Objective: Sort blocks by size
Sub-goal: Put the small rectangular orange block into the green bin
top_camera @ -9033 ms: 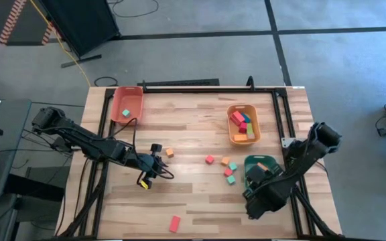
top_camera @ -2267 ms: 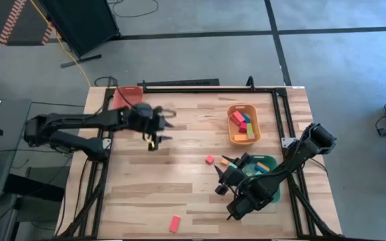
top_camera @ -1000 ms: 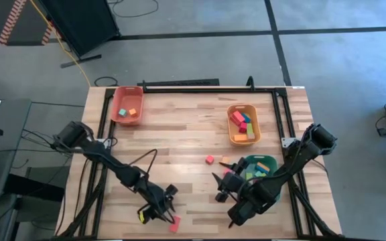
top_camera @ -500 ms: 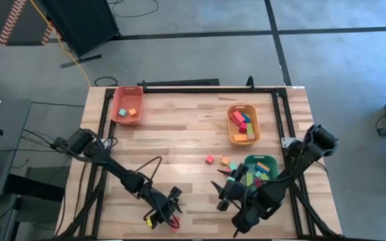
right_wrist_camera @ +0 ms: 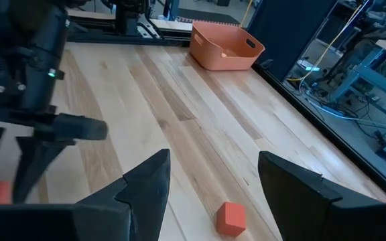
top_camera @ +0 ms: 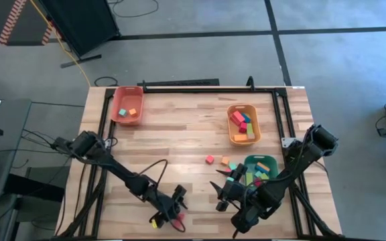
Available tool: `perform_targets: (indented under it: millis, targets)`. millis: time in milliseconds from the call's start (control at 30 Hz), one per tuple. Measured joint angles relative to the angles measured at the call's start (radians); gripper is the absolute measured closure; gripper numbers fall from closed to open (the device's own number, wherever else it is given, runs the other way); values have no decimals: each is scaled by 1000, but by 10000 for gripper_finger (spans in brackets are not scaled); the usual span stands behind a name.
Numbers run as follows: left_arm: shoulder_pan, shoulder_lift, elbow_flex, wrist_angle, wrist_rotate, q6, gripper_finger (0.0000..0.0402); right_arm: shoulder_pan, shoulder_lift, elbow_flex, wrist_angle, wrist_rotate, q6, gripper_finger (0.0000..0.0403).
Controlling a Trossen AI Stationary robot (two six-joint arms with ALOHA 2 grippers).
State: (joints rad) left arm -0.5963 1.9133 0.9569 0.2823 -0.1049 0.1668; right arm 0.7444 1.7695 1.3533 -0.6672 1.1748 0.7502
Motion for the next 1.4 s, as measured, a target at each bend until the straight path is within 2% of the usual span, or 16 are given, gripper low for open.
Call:
perform_targets:
  millis: [300, 700, 867, 1000, 1100, 1200, 1400]
  targets:
    - [117, -3, 2, -65, -87, 111, 182, 0, 0, 0, -1, 0, 0, 147]
    - [248, -17, -1, -75, -93, 239, 182, 0, 0, 0, -2, 0, -1, 147]
    - [268, -84, -8, -120, -122, 276, 182, -1, 0, 0, -2, 0, -1, 147]
    - [268, -197, -7, -150, -175, 300, 182, -5, 1, 0, 1, 0, 0, 147]
    - [267, -291, -5, -228, -179, 275, 182, -17, 14, 0, 13, -5, -1, 147]
    - [262, -378, -5, -333, -171, 203, 182, -46, 41, 0, 34, -57, -19, 147]
    - [257, -428, -10, -567, -127, 27, 182, -134, 134, 0, 214, -234, -267, 147]
